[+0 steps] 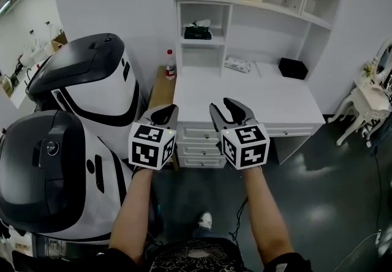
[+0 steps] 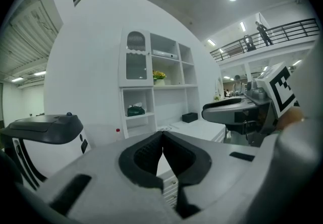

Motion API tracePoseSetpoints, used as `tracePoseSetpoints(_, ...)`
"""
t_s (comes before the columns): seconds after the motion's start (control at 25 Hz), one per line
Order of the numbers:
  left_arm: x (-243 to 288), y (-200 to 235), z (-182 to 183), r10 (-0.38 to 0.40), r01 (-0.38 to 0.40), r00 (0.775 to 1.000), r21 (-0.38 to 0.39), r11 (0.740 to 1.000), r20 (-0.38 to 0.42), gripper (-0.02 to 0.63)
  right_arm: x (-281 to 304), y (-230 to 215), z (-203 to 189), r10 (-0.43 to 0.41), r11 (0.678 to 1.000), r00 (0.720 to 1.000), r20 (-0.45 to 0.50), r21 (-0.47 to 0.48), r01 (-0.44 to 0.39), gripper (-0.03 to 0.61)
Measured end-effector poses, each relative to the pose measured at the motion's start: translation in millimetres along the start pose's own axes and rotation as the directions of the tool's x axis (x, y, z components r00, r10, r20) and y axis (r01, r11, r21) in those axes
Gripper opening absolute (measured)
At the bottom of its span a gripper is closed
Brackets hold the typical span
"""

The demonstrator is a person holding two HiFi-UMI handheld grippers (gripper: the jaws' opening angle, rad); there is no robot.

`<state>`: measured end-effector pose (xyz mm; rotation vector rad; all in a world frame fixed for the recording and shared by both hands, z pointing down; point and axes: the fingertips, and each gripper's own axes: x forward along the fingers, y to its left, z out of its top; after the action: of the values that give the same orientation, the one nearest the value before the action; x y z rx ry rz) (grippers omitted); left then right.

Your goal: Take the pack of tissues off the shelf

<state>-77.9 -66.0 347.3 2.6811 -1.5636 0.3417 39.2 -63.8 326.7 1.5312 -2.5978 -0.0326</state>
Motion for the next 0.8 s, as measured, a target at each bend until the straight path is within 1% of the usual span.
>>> tracePoseSetpoints(0.2, 58, 9, 17, 0.005, -0.005, 1.0, -0.008, 1.0, -0.005, 0.008, 40, -45, 3, 0.028, 1.0, 1.0, -0.002, -0.003, -0.028, 0.2)
tracePoseSetpoints(0.4, 102, 17, 28, 0.022, -0.023, 1.0, -0.013, 1.0, -0.008, 0.008, 69, -82, 5, 0.046, 0.999, 0.999, -0.003, 0.003, -0.046, 0.24)
tracePoseSetpoints(0.6, 129, 22, 33, 0.053, -0.053, 0.998, -0.009, 0.999, -0.023, 0.008, 90, -105, 7, 0.08, 0.997, 0.997, 0.0, -0.002, -0.08, 0.258)
tracePoseSetpoints(0.8, 146, 26, 34, 0.073, -0.073, 0.997, 0.002, 0.997, -0.033, 0.009, 106, -117, 7, 0.102, 0.995, 0.995, -0.001, -0.001, -0.102, 0.27)
